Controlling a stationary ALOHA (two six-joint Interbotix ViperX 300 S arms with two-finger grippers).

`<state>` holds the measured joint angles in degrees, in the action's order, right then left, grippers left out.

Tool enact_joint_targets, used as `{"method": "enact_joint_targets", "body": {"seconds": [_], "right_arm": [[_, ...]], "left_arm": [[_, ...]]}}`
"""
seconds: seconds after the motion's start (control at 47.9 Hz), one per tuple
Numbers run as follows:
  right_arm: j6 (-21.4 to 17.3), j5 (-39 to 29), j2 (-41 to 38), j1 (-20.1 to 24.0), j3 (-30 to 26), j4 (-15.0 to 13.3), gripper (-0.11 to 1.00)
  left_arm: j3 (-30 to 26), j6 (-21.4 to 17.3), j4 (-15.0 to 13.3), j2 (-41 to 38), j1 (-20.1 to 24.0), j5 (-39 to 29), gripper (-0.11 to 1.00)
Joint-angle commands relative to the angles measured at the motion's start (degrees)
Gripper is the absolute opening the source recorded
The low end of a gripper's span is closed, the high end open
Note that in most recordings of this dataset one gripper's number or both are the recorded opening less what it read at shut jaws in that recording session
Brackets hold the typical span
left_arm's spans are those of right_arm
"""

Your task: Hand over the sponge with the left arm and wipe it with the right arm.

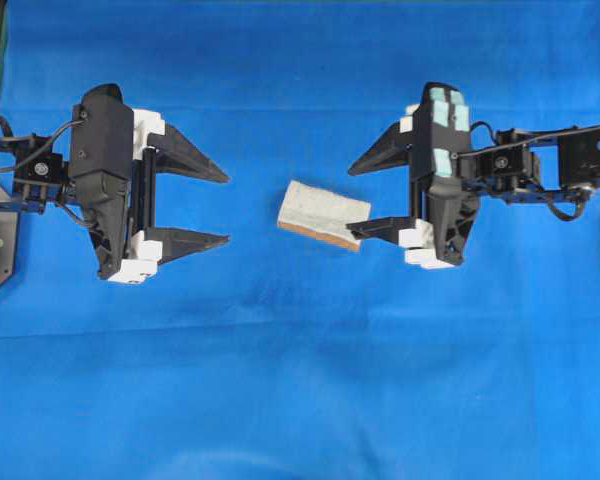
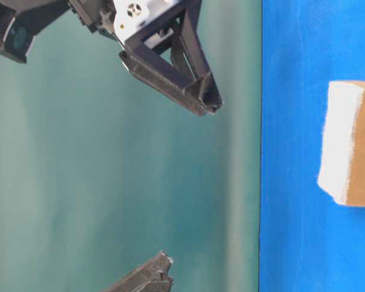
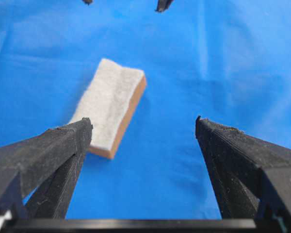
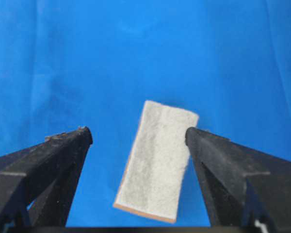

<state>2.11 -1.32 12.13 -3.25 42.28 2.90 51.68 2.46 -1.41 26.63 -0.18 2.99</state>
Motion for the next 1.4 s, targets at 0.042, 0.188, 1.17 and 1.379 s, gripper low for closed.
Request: {"method": "enact_joint_targets", "body": {"seconds": [0.042,0.188,1.17,1.379], "right_arm": [[0.1,0.4,1.1,0.1,-0.5,-0.2,0.74],[0.1,0.4,1.1,0.1,-0.5,-0.2,0.74],[-0.2,-6.6,27.4,-0.1,9.9,0.0,0.74],[-0.3,-11.4,37.4,-0.1,13.5,0.0,0.74]], "left_arm": [[-0.4,0.0,0.1,0.3,-0.2,0.3,0.85],[-0.4,0.1,0.1,0.3,-0.2,0.3,0.85],[6.5,-3.5,0.2,21.6,-0.2,-7.1,0.85],[9.9,-4.7,0.2,30.7,-0.2,-10.7,0.85]]}}
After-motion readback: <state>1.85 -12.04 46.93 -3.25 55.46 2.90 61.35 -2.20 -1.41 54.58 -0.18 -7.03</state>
